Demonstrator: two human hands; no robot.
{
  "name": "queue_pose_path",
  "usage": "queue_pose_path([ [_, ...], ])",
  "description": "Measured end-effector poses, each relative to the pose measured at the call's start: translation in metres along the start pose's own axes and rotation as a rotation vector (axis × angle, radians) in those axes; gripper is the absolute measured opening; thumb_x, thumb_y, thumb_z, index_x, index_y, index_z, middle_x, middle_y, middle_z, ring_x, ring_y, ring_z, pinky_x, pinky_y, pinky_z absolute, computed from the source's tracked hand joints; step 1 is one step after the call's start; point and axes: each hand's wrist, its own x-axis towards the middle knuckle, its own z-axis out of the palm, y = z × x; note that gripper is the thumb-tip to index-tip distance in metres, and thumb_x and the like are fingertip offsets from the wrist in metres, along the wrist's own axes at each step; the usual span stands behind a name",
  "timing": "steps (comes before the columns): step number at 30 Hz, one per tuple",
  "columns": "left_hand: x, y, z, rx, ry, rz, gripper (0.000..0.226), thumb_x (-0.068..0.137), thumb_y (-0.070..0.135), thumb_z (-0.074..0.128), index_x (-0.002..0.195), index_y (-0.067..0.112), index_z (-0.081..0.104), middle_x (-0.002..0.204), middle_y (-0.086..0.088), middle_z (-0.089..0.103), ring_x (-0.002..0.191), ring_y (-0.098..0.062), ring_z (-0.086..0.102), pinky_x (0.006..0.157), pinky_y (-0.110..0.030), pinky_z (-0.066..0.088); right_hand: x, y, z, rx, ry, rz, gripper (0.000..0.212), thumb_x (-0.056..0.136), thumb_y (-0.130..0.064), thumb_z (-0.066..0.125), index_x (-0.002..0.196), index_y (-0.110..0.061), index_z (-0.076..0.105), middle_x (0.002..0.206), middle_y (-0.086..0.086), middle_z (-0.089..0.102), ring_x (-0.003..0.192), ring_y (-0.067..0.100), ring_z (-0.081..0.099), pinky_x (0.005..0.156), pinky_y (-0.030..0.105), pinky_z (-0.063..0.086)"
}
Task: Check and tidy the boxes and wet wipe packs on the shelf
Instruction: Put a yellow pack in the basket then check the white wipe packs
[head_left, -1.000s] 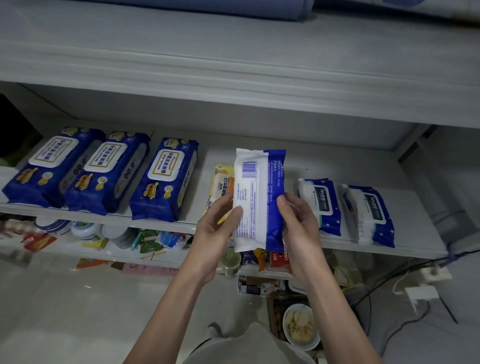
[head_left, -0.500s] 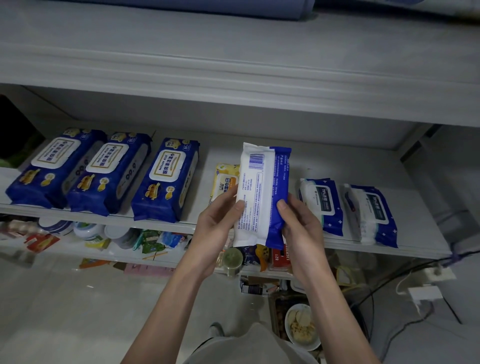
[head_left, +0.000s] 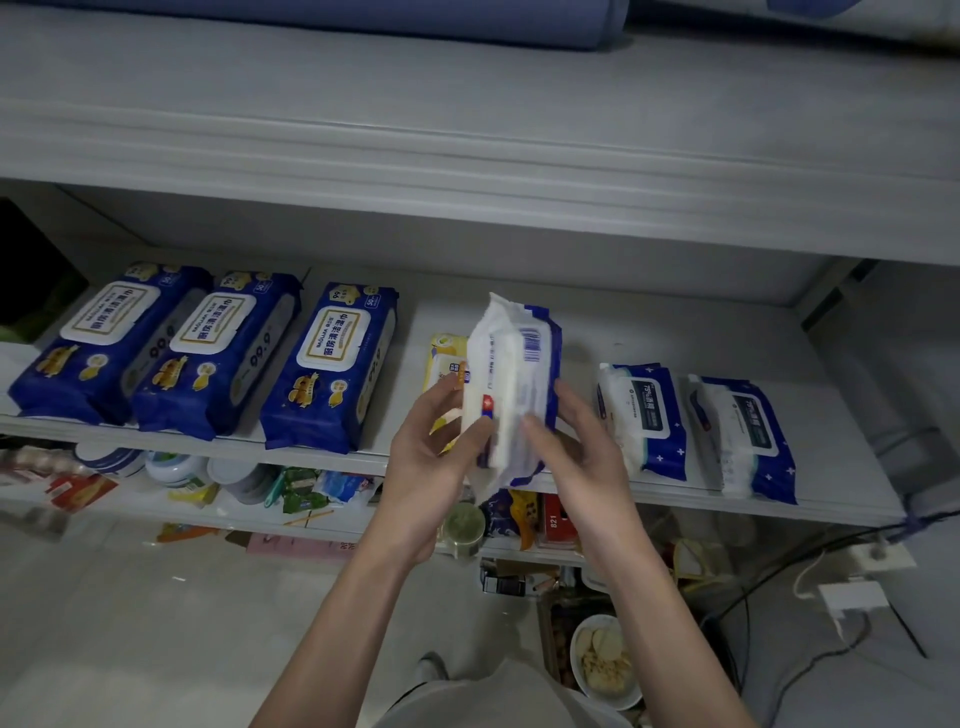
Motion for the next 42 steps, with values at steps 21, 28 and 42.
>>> queue_pose_path([
  [21,0.008,-0.001,-0.001,0.029,-0.081,-0.069,0.037,0.096,0.023,0.064,0.133,0.023,0.06,0.123,0.007,0.072,0.114,-0.011,0.069,0.083,-0.023,0.059,0.011,0.002,-0.001,0.151,-0.03,0.087,0.066,0.079,-0.053,0.07,0.139,-0.026,0.062,0.132,-0.001,0.073,0.121,0.018,0.07,0.108,0.05,0.053],
  [28,0.006,0.002,-0.008,0.053,-0.116,-0.014,0.033,0.103,0.027,0.053,0.134,0.026,0.062,0.129,0.011,0.069,0.124,-0.01,0.061,0.101,-0.032,0.053,0.015,-0.002,-0.008,0.244,-0.118,0.072,0.049,0.094,-0.038,0.056,0.142,-0.027,0.061,0.14,-0.004,0.069,0.132,0.013,0.062,0.116,0.047,0.045],
  [42,0.012,0.006,-0.03,-0.126,-0.364,0.069,0.057,0.076,0.029,0.086,0.125,0.016,0.06,0.153,-0.009,0.049,0.145,-0.026,0.043,0.117,-0.051,0.036,0.019,-0.008,-0.017,0.436,-0.35,-0.081,0.063,0.067,-0.008,0.077,0.127,-0.025,0.075,0.156,0.008,0.053,0.148,0.024,0.045,0.106,0.032,0.053],
])
